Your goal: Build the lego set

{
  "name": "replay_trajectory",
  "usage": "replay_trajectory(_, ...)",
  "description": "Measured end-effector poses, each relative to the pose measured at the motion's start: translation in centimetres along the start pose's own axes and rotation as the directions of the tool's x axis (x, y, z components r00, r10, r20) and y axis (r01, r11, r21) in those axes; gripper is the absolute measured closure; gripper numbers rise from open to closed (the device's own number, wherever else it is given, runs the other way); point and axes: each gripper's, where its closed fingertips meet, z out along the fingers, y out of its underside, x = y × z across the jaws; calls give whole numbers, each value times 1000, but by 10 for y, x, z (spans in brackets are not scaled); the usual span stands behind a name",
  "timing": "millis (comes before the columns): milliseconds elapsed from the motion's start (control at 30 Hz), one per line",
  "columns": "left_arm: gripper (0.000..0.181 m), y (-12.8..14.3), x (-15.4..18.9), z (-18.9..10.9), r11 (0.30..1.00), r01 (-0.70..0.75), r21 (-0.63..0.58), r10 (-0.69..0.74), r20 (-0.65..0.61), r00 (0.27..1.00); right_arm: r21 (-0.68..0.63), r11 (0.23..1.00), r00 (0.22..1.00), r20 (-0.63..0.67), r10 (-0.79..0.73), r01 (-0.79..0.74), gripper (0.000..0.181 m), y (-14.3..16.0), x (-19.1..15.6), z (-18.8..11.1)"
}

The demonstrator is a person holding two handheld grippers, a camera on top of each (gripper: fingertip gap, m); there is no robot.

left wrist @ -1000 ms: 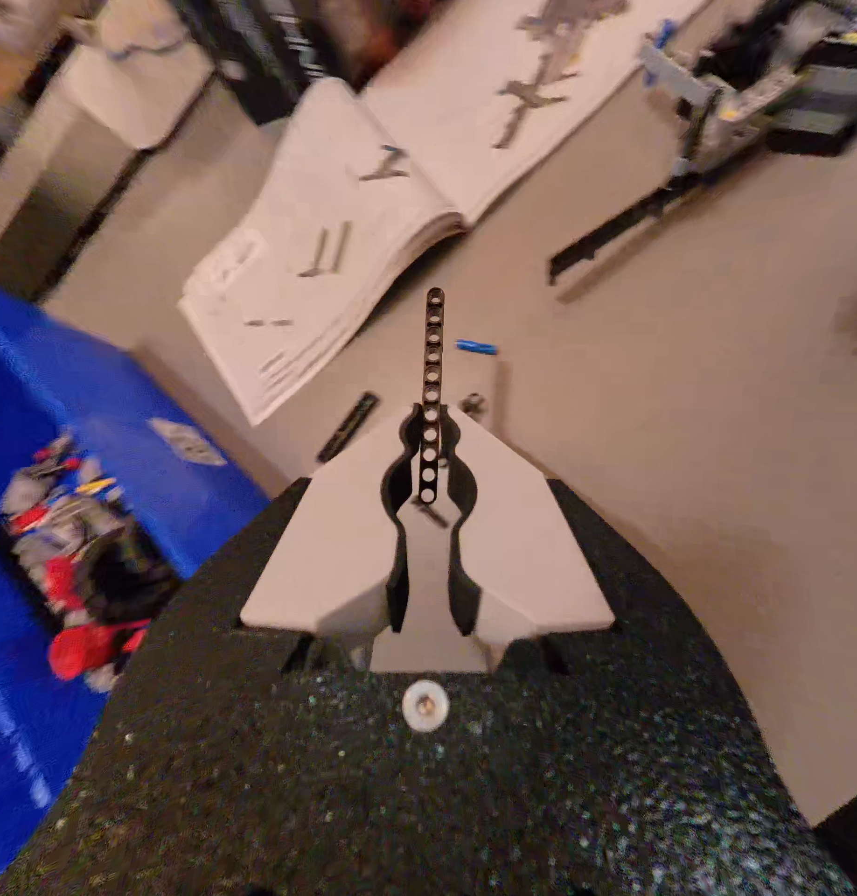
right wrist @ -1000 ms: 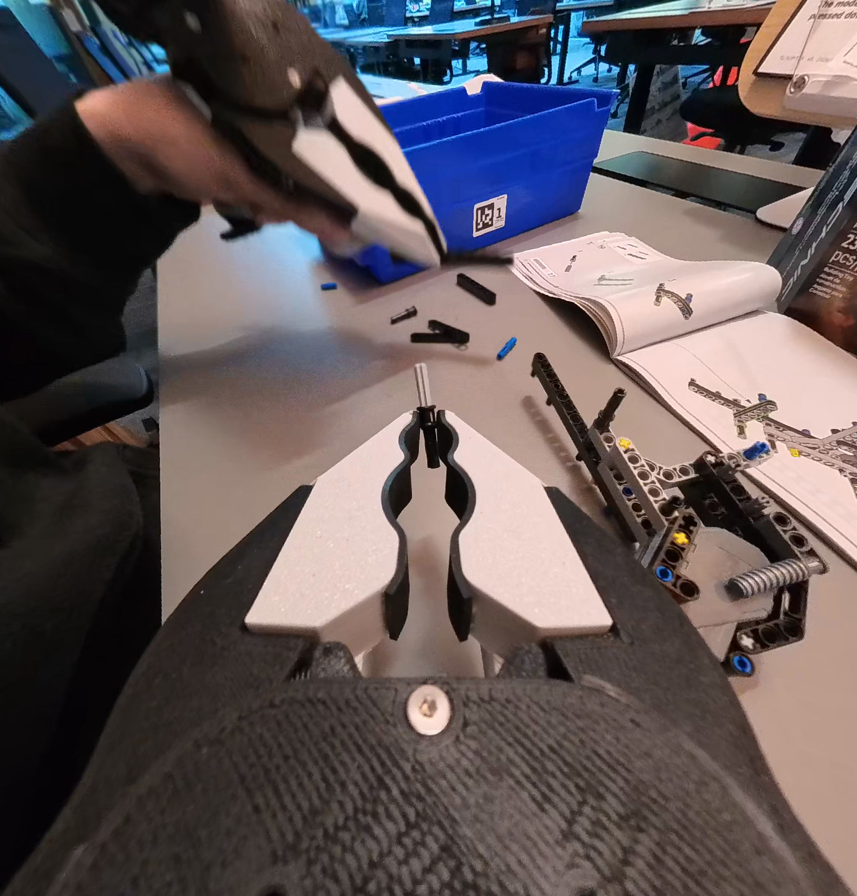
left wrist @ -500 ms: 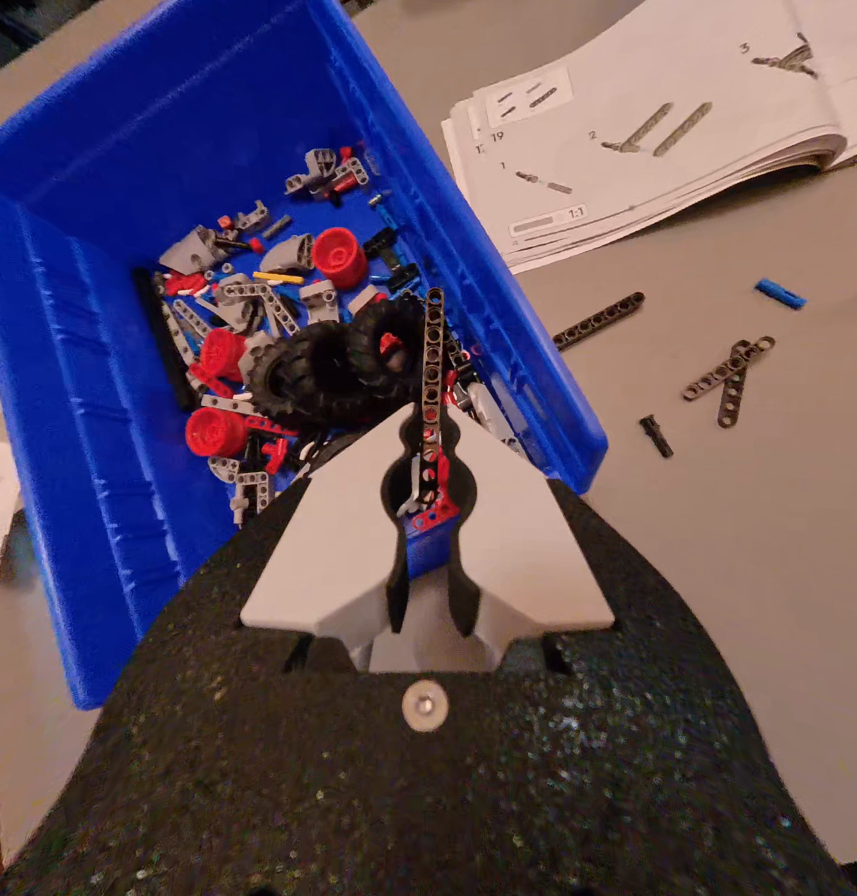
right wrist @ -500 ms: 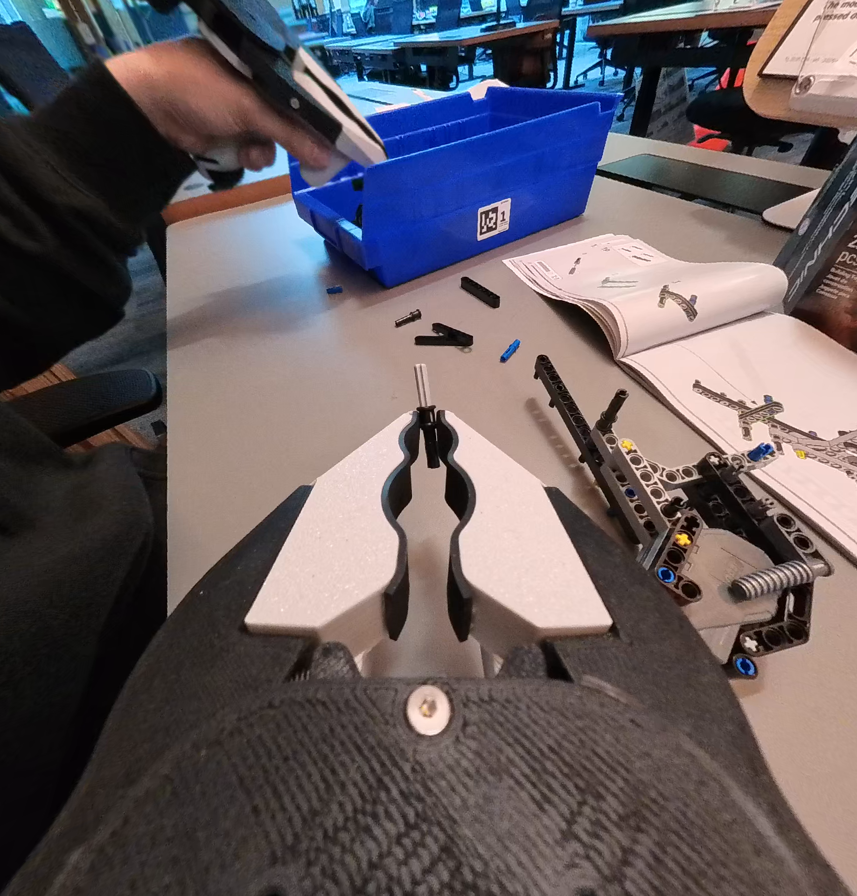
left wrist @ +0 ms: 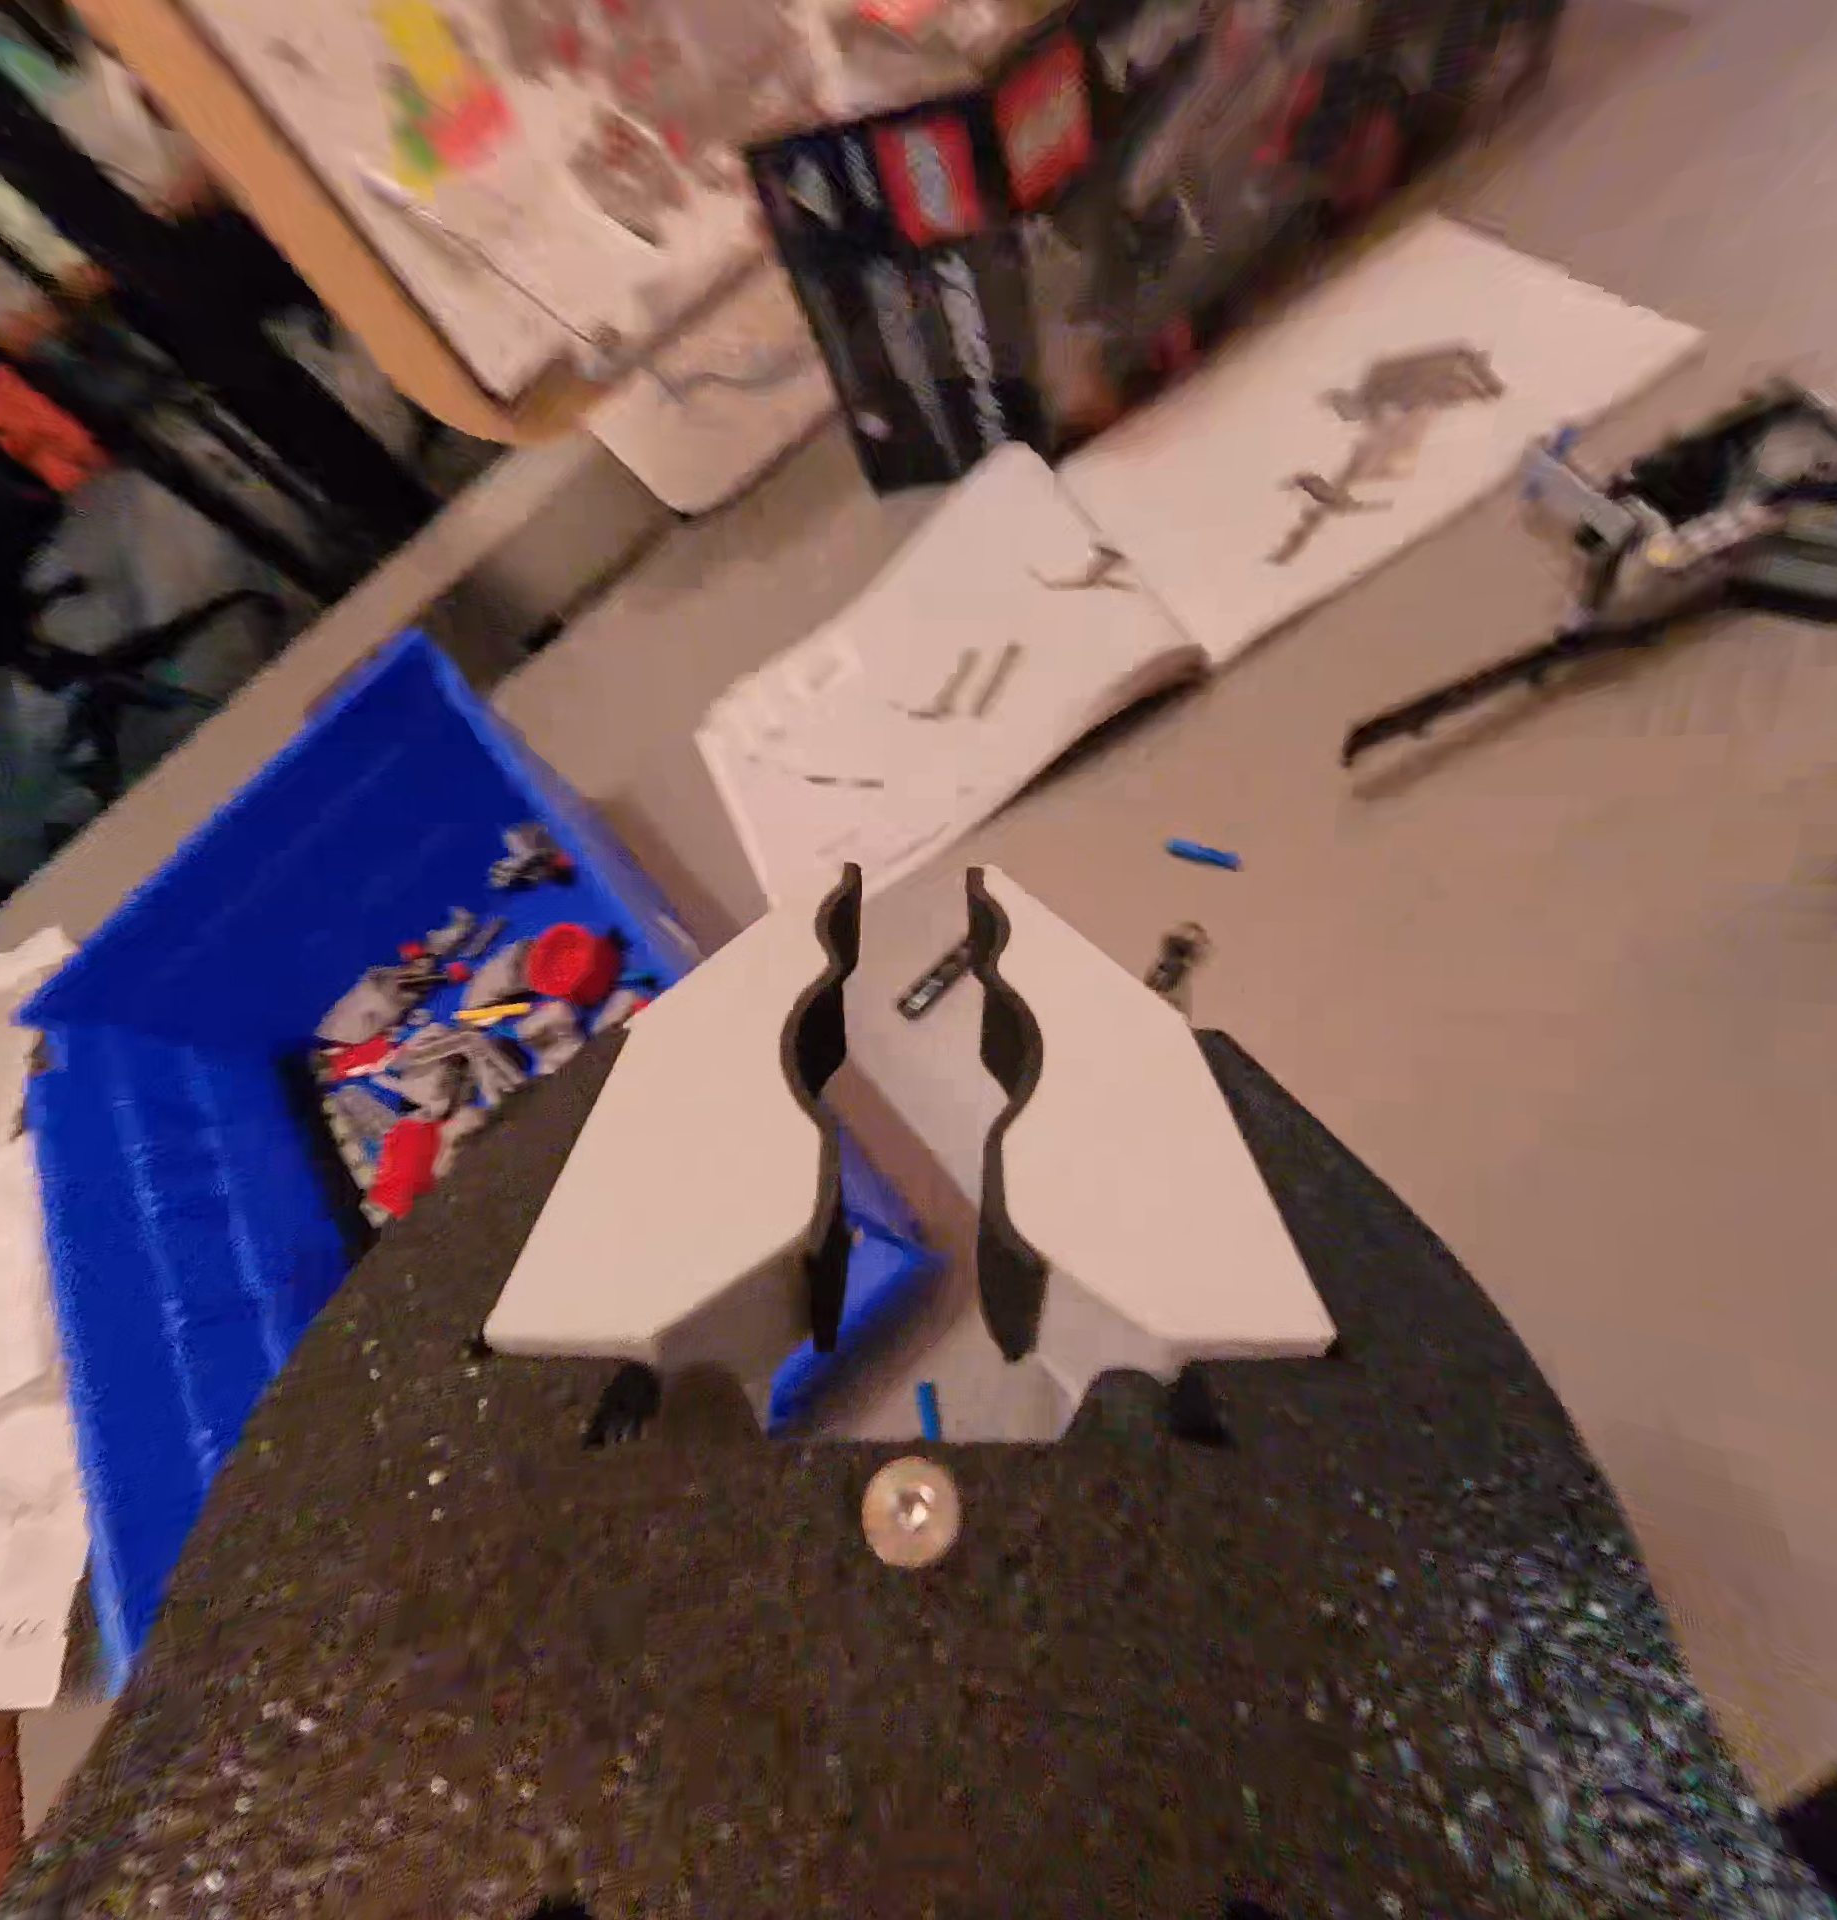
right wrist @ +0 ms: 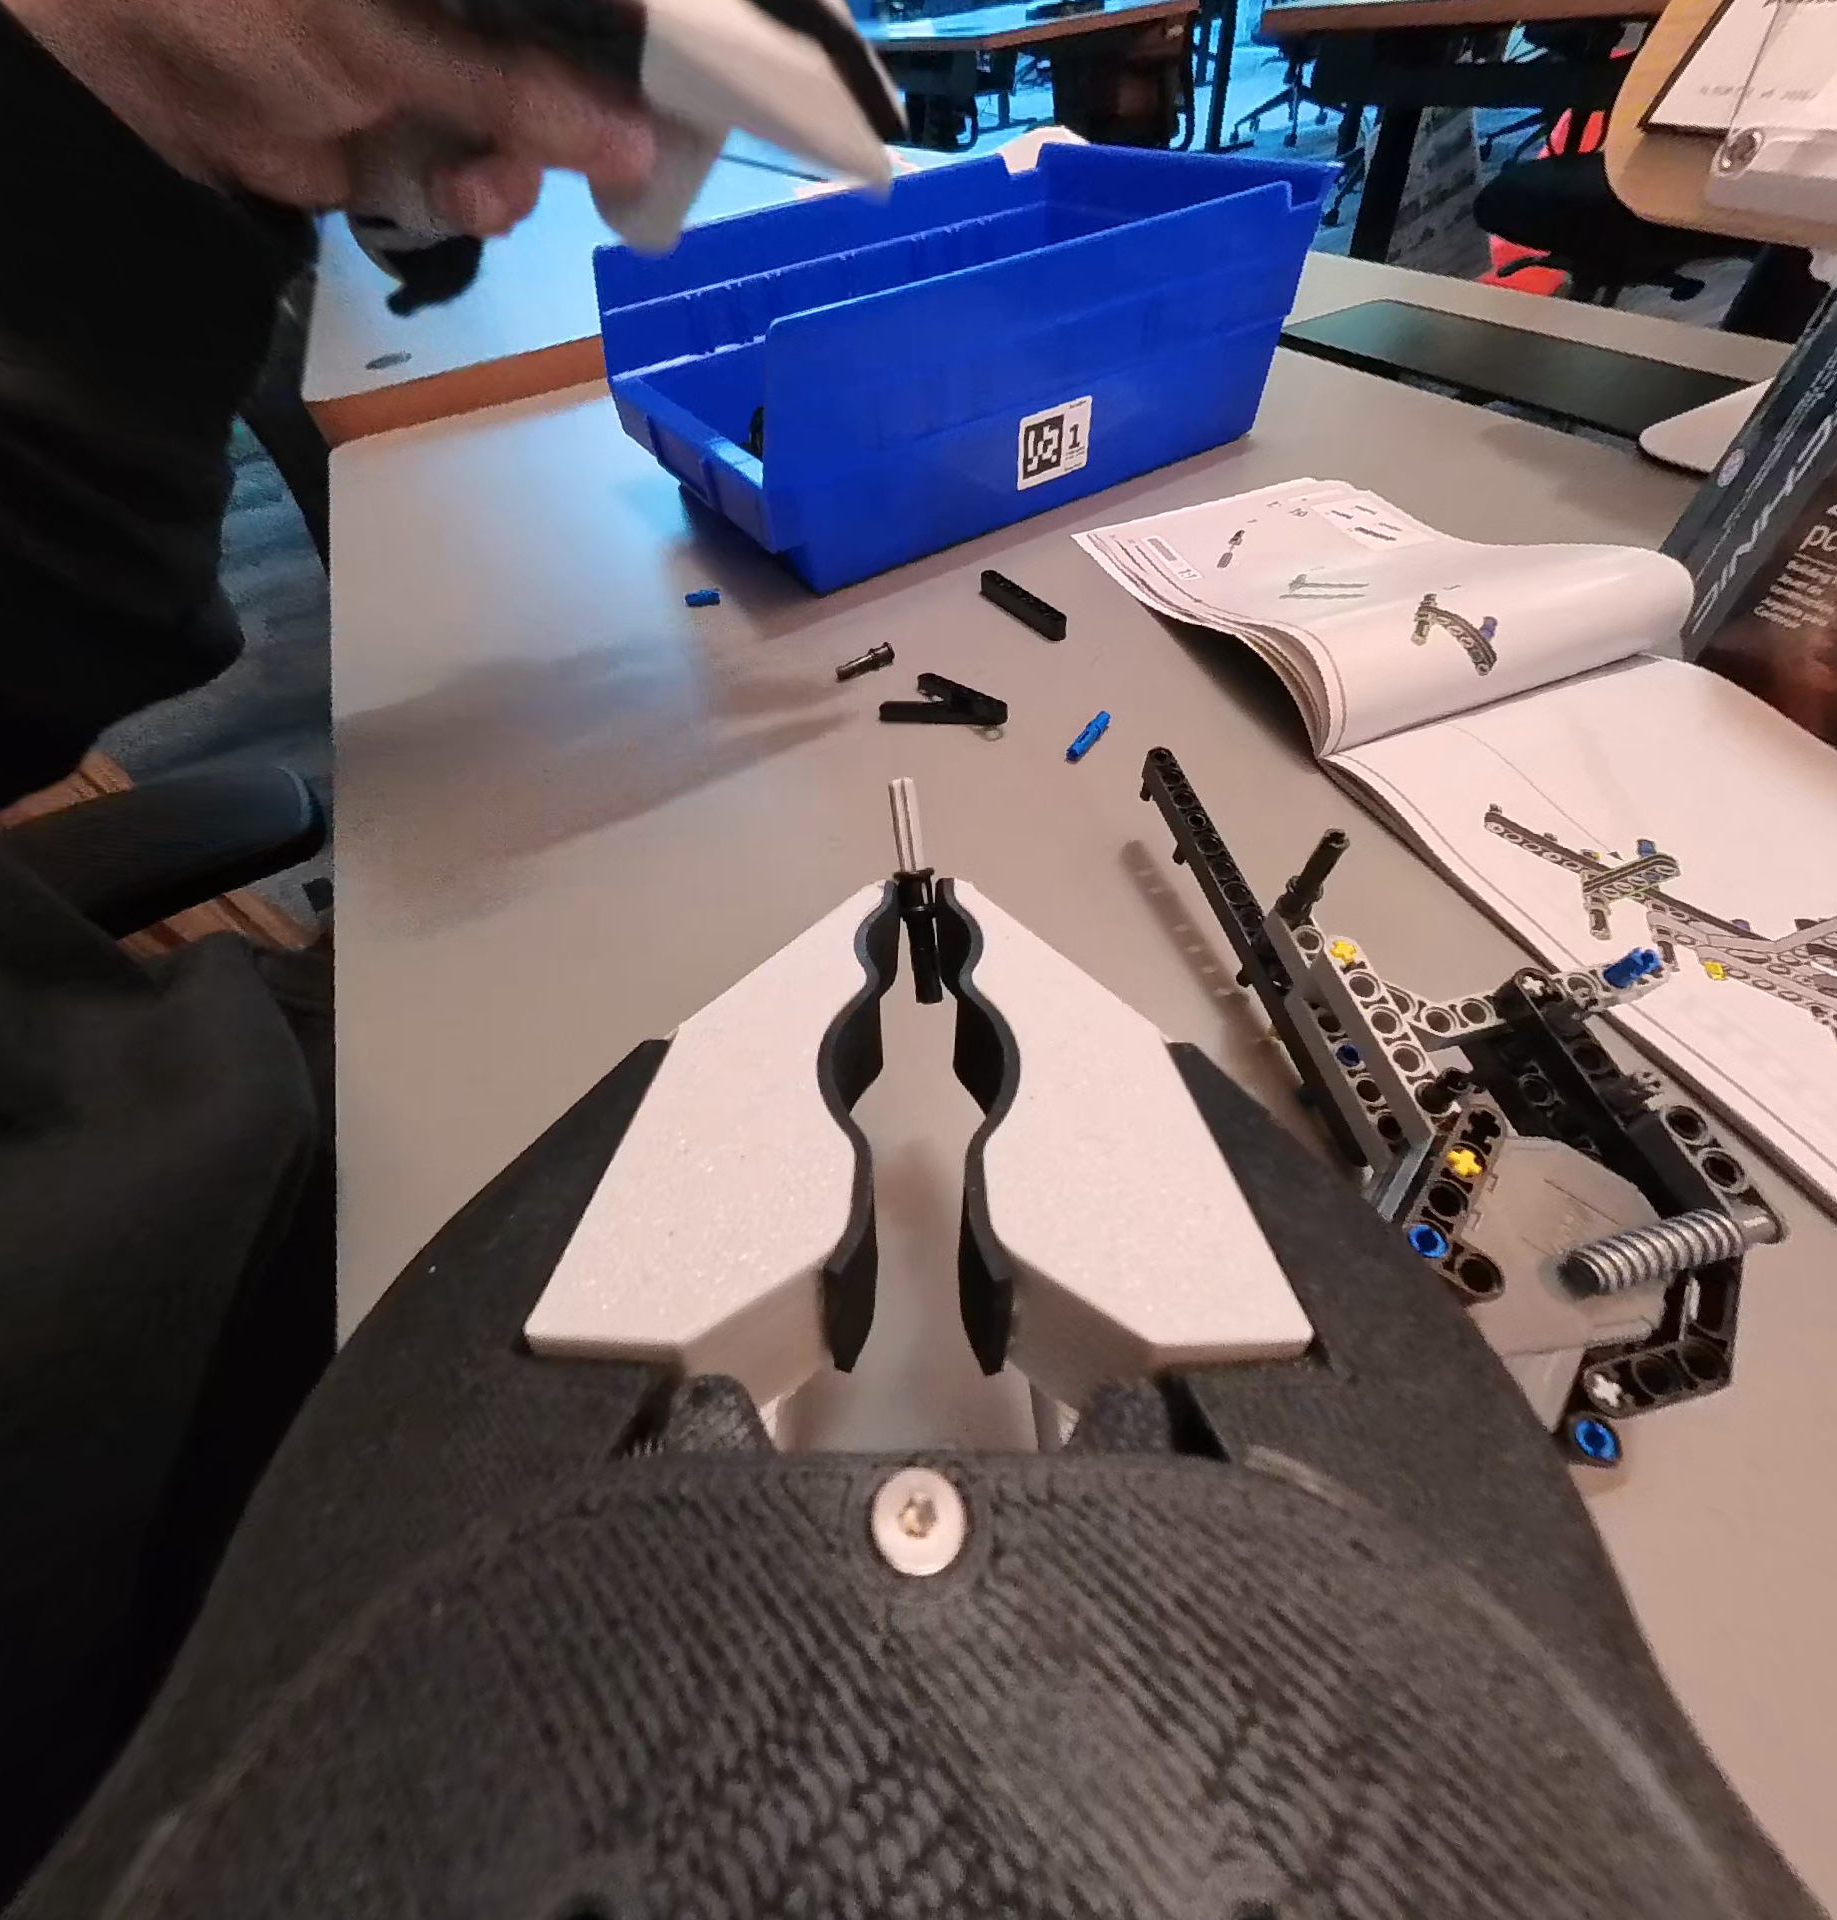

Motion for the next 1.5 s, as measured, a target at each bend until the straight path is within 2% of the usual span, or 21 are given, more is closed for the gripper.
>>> replay_trajectory(33,161,8,20,11,996,-44,-79,39,-54,998,-6,1000,1000,3,-3,3,177,1,-1,1)
replay_trajectory(100,160,27,36,36,968,-151,-200,144,-51,988,-15,1000,1000,4,-13,13,177,2,-2,2)
replay_trajectory(200,156,58,29,69,894,-234,-381,256,5,967,-18,999,999,3,-32,32,177,2,-4,2)
replay_trajectory(267,154,71,33,74,870,-215,-445,216,-50,975,-20,999,999,5,-40,40,177,3,-5,2)
replay_trajectory(400,144,70,63,70,906,-98,-412,-1,-232,973,-8,999,999,14,-51,51,177,1,-7,1)
replay_trajectory(533,134,85,77,74,886,-148,-439,-4,-325,946,-21,999,999,38,-38,38,177,3,-8,2)
replay_trajectory(567,132,90,78,75,876,-152,-459,-9,-329,944,-20,999,999,39,-37,38,177,3,-9,2)
replay_trajectory(733,163,89,85,75,889,-118,-442,-52,-354,934,-9,999,998,44,-34,34,177,1,-9,1)
replay_trajectory(800,167,89,87,74,887,-121,-445,-48,-350,935,-8,999,998,48,-31,31,177,1,-9,1)
replay_trajectory(1000,172,91,88,71,880,-115,-462,-47,-326,944,-11,999,998,52,-32,33,177,2,-9,1)
replay_trajectory(1133,156,83,83,72,901,-113,-419,-17,-294,956,-16,999,998,50,-38,39,177,2,-10,2)
replay_trajectory(1300,159,87,84,77,891,-147,-429,13,-300,954,-21,999,998,49,-45,47,177,3,-11,2)
replay_trajectory(1400,175,88,85,75,886,-150,-438,8,-309,951,-23,999,998,50,-47,48,177,3,-11,2)
replay_trajectory(1500,176,87,85,72,890,-148,-431,9,-309,951,-25,999,998,50,-44,46,177,3,-11,3)
